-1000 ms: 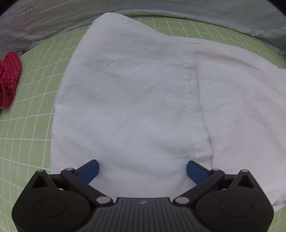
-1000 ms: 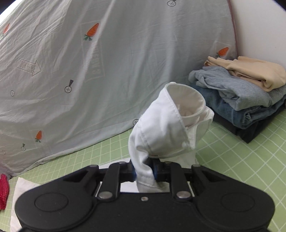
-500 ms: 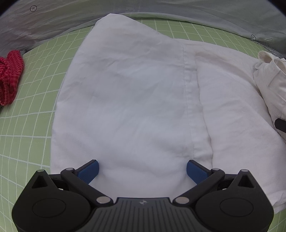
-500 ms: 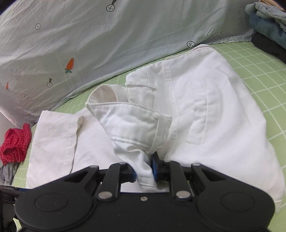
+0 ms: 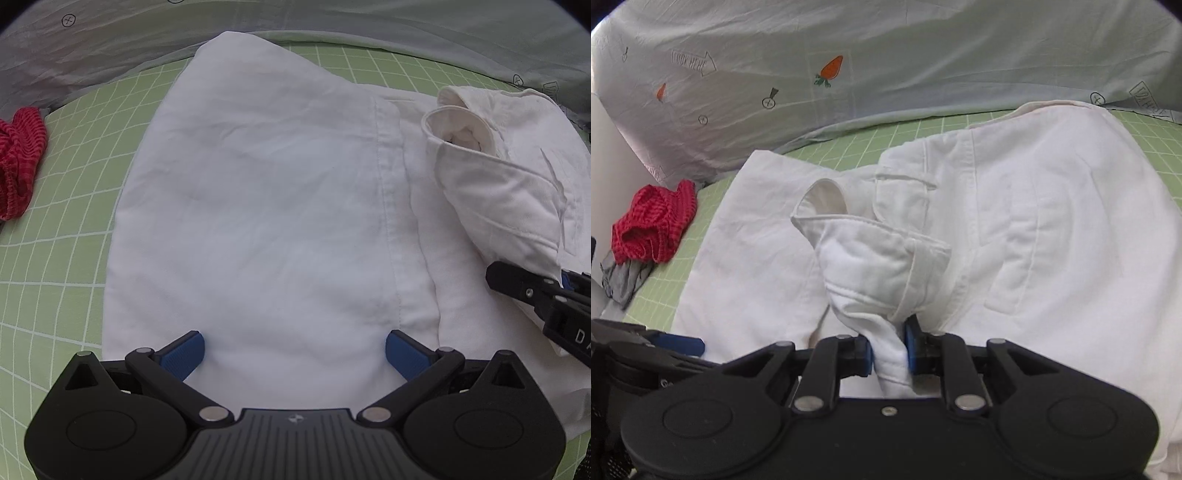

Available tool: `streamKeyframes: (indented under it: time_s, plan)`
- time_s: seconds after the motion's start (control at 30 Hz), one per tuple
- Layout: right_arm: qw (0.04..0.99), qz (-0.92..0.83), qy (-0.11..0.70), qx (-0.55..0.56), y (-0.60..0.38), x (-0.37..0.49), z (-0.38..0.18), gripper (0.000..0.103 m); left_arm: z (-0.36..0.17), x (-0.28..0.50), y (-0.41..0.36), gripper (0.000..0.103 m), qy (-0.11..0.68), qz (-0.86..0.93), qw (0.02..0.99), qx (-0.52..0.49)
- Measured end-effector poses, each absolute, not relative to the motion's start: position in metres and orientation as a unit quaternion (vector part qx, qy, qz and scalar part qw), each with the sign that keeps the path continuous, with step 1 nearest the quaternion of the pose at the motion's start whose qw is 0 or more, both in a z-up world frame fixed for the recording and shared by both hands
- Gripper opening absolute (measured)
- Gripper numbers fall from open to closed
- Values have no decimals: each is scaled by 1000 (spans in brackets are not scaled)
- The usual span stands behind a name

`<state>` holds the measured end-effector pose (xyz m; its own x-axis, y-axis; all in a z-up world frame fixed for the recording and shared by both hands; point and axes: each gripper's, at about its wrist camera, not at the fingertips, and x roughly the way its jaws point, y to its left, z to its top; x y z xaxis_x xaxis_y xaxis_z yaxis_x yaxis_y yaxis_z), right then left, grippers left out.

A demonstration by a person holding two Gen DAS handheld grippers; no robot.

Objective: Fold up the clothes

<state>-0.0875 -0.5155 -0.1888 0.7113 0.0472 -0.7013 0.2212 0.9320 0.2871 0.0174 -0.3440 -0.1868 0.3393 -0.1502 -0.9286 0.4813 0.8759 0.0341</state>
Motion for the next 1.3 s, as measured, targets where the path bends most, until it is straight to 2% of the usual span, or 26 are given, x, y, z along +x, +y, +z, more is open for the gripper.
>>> streamKeyframes:
  time_s: [0.1, 0.13, 0.17, 0.4, 0.63, 0.73, 0.8, 1.0, 1.03, 1.07, 1.13, 1.3]
  plan:
    - [898, -44, 387, 204, -516, -90, -183, 34, -185, 15, -342, 103, 539, -198, 805, 153]
    - [895, -41, 383, 226, -519, -92, -180, 43, -184, 14, -340, 103, 539, -199, 804, 152]
    - [894, -42, 377, 238, -520, -96, -177, 48, -184, 13, -339, 103, 540, -199, 803, 153]
    - [916, -97, 301, 247, -534, -124, -148, 52, -183, 12, -342, 103, 540, -200, 804, 151]
    - [907, -92, 359, 200, -529, -86, -176, 51, -183, 15, -348, 103, 541, -199, 803, 150]
    - [911, -88, 382, 126, -506, -72, -186, 66, -184, 18, -349, 103, 542, -199, 803, 150]
    - [913, -89, 387, 98, -498, -68, -189, 67, -184, 19, -349, 103, 543, -199, 802, 150]
    - [908, -64, 377, 172, -528, -85, -177, 67, -182, 25, -354, 103, 547, -193, 800, 152]
    - [909, -67, 370, 181, -532, -91, -173, 72, -180, 26, -355, 103, 547, -192, 801, 151]
    - [912, -75, 359, 187, -537, -97, -167, 83, -176, 27, -357, 103, 547, -192, 802, 145]
    - [918, -98, 334, 190, -547, -112, -155, 93, -169, 29, -360, 103, 547, -192, 804, 133]
    - [915, -185, 304, 190, -589, -138, -146, 99, -137, 35, -364, 103, 515, -216, 826, 78]
